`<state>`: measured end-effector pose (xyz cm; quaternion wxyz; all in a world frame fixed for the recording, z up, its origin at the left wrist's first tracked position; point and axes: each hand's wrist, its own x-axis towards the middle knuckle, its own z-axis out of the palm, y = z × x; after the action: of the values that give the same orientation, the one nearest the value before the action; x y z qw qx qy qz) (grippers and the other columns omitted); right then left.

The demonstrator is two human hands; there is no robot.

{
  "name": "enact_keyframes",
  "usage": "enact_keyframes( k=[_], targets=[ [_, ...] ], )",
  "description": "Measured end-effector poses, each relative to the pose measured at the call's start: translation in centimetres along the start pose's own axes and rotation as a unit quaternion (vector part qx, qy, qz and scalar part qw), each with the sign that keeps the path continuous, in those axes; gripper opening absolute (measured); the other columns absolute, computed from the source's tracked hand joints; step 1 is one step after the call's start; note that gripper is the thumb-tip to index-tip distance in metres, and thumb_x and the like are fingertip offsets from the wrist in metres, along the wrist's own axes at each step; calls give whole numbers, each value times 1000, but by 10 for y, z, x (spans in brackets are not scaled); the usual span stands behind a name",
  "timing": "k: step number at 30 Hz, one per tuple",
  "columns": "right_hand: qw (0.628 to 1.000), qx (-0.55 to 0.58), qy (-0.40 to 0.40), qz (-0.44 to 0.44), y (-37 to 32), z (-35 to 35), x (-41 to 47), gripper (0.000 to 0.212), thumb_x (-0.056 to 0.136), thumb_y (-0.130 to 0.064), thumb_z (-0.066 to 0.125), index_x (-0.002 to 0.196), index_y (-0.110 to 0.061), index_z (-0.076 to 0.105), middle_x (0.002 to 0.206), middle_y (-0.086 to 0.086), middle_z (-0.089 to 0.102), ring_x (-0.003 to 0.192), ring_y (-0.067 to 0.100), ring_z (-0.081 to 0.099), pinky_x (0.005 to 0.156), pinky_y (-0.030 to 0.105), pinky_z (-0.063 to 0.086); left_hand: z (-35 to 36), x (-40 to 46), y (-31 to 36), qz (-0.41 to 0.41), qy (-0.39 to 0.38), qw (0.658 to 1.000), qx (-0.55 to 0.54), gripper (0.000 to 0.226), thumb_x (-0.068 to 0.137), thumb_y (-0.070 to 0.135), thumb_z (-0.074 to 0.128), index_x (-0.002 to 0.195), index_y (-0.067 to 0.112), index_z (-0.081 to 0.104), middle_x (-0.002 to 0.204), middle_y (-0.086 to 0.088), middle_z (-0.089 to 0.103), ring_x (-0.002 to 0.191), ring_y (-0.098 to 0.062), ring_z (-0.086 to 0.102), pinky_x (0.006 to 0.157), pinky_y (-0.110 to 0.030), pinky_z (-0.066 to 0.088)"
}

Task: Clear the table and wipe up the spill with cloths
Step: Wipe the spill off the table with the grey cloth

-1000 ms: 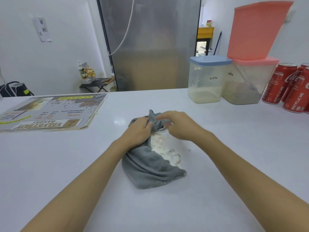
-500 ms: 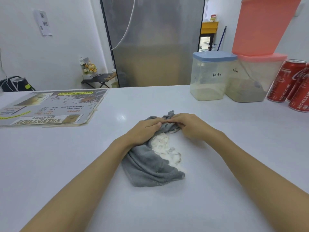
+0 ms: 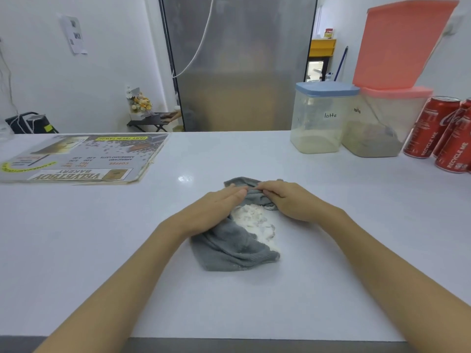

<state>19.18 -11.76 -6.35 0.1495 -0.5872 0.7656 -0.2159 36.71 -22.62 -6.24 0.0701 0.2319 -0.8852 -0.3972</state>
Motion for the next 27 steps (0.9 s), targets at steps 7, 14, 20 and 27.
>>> enact_keyframes(
  k=[7,14,20,27],
  targets=[
    [997,-77,-3,26,2,5,-20,38,102,-28,30,136,-27,48,135,-7,50,124,21,39,106,41,30,29,-4,14,40,119,984,126,40,102,34,24,135,30,47,138,15,47,128,-5,38,103,-23,27],
    [999,-12,19,39,-3,-11,-42,33,101,-18,39,128,-21,57,126,-6,56,117,14,48,91,19,33,15,-11,5,71,56,994,-57,39,99,47,27,124,38,56,124,26,55,118,11,45,102,-16,33],
    [992,-67,92,57,-4,7,-55,33,100,-16,41,128,-17,59,109,3,40,110,22,43,92,24,35,23,-19,6,159,21,973,167,65,88,65,12,142,36,34,141,31,30,129,21,16,111,-12,6],
    [993,13,8,115,-34,-2,-78,44,97,-42,41,85,-6,64,102,4,45,94,21,53,79,28,41,38,-17,17,121,86,971,187,58,93,53,12,138,30,40,141,18,41,131,2,29,105,-15,17]
  ],
)
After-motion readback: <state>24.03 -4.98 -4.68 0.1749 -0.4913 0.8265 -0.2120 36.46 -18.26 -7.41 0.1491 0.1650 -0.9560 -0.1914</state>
